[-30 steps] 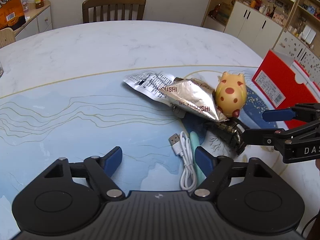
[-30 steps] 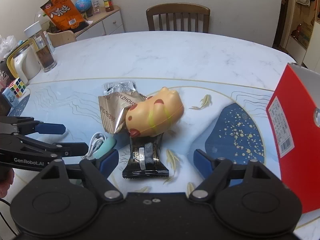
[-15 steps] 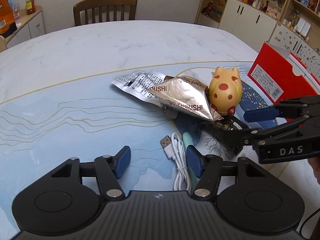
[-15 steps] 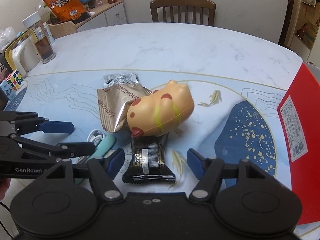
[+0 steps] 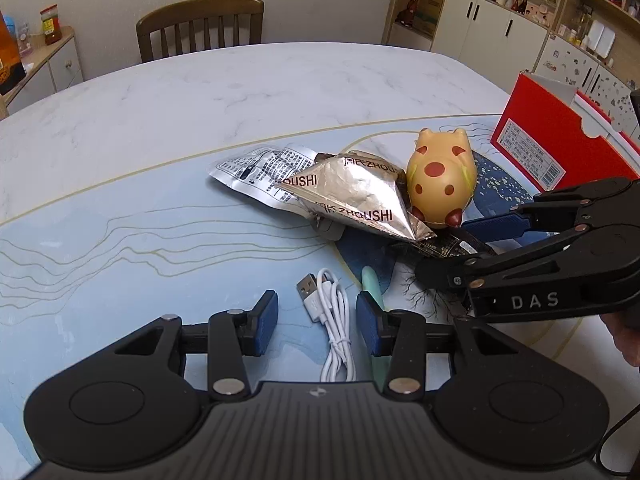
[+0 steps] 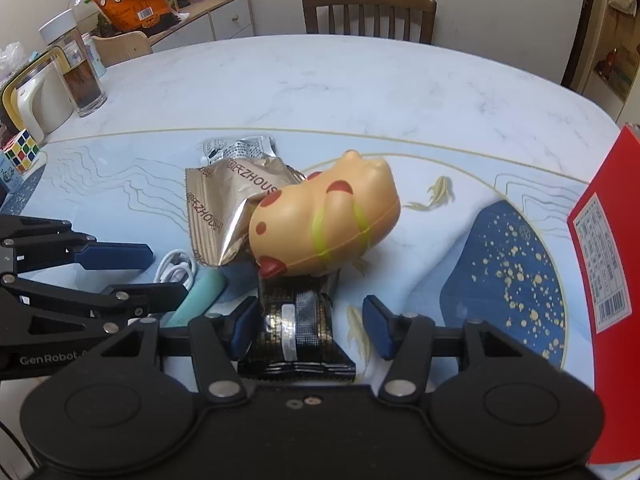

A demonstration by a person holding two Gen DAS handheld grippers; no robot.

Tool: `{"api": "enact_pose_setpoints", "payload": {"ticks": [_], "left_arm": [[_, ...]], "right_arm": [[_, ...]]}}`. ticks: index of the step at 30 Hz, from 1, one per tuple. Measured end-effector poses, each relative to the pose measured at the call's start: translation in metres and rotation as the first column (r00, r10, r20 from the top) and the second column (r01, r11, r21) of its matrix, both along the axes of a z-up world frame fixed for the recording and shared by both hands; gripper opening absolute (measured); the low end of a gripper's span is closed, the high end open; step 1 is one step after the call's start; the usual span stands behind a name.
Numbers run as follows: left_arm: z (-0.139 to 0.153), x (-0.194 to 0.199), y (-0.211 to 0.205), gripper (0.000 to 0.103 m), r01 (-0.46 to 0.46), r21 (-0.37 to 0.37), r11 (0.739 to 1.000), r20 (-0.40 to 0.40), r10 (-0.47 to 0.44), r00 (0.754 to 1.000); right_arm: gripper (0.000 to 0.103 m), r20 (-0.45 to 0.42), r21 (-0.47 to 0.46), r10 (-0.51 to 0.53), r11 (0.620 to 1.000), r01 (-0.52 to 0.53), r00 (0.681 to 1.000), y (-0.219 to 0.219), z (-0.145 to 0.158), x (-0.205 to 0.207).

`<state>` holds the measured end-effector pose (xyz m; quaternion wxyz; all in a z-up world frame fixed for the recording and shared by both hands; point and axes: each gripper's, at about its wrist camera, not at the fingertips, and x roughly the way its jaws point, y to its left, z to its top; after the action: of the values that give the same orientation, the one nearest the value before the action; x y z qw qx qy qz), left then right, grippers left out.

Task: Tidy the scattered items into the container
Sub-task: 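Grasp the black snack bar with the right tool while the left tool grasps the white USB cable, then lift the black bar and the cable and carry them to the shoebox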

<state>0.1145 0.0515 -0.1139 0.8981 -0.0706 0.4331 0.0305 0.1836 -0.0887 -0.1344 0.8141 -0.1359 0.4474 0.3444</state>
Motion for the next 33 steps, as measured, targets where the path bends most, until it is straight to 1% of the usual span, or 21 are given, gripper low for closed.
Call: {"api": "enact_pose_setpoints", "payload": {"ticks": [2, 3, 4, 5, 6, 8, 9, 11, 14, 16, 23, 33], "left_arm": [[0.000, 0.001, -0.001, 0.039, -0.003, 0.005, 1.000, -0.001, 0.003, 1.000], [0.000, 0.001, -0.002, 0.035, -0.004, 0.014, 1.000, 0.000, 0.004, 1.000], [0.000, 0.000, -0.003, 0.032, -0.004, 0.022, 1.000, 0.003, 0.003, 1.000], [0.000, 0.000, -0.004, 0.031, -0.001, 0.024, 1.000, 0.006, 0.001, 1.000], [0.000, -0.001, -0.005, 0.029, 0.003, 0.028, 1.000, 0.008, -0.003, 1.000], [0.000, -0.001, -0.008, 0.022, 0.022, 0.041, 0.999, 0.006, -0.022, 1.000], [0.000, -0.001, -0.009, 0.020, 0.027, 0.039, 0.999, 0.005, -0.027, 1.000], [-0.001, -0.001, -0.010, 0.019, 0.029, 0.041, 0.999, 0.007, -0.029, 1.000], [-0.001, -0.002, -0.007, 0.017, 0.022, 0.021, 1.000, 0.009, -0.022, 1.000], [0.001, -0.003, -0.005, 0.013, 0.016, 0.011, 1.000, 0.013, -0.016, 1.000], [0.002, -0.010, 0.007, 0.012, -0.020, -0.037, 0.999, 0.011, 0.021, 1.000], [0.017, -0.025, 0.018, 0.012, -0.054, -0.088, 0.995, 0.042, 0.058, 0.997]], "right_arm": [[0.055, 0.010, -0.003, 0.003, 1.000, -0.003, 1.000, 0.001, 0.000, -0.001], [0.054, 0.015, -0.003, 0.003, 1.000, -0.003, 1.000, 0.002, -0.001, -0.001], [0.052, 0.020, -0.003, 0.003, 1.000, -0.003, 1.000, 0.002, -0.001, -0.002], [0.050, 0.026, -0.007, 0.006, 1.000, -0.005, 1.000, 0.003, -0.001, -0.003], [0.046, 0.034, -0.013, 0.011, 1.000, -0.011, 0.999, 0.004, -0.001, -0.005], [0.043, 0.053, -0.031, 0.023, 0.999, -0.021, 0.998, 0.007, -0.001, -0.006], [0.040, 0.055, -0.033, 0.025, 0.999, -0.024, 0.998, 0.008, -0.001, -0.007], [0.038, 0.052, -0.029, 0.021, 0.999, -0.019, 0.998, 0.008, 0.000, -0.006], [0.036, 0.049, -0.025, 0.012, 1.000, -0.010, 0.999, 0.007, 0.001, -0.006], [0.036, 0.047, -0.023, 0.007, 1.000, -0.006, 0.999, 0.006, 0.001, -0.007], [0.035, 0.023, -0.017, -0.013, 1.000, 0.014, 1.000, -0.006, 0.003, -0.010], [0.035, 0.001, -0.008, -0.019, 1.000, 0.019, 1.000, -0.030, 0.012, -0.025]]}}
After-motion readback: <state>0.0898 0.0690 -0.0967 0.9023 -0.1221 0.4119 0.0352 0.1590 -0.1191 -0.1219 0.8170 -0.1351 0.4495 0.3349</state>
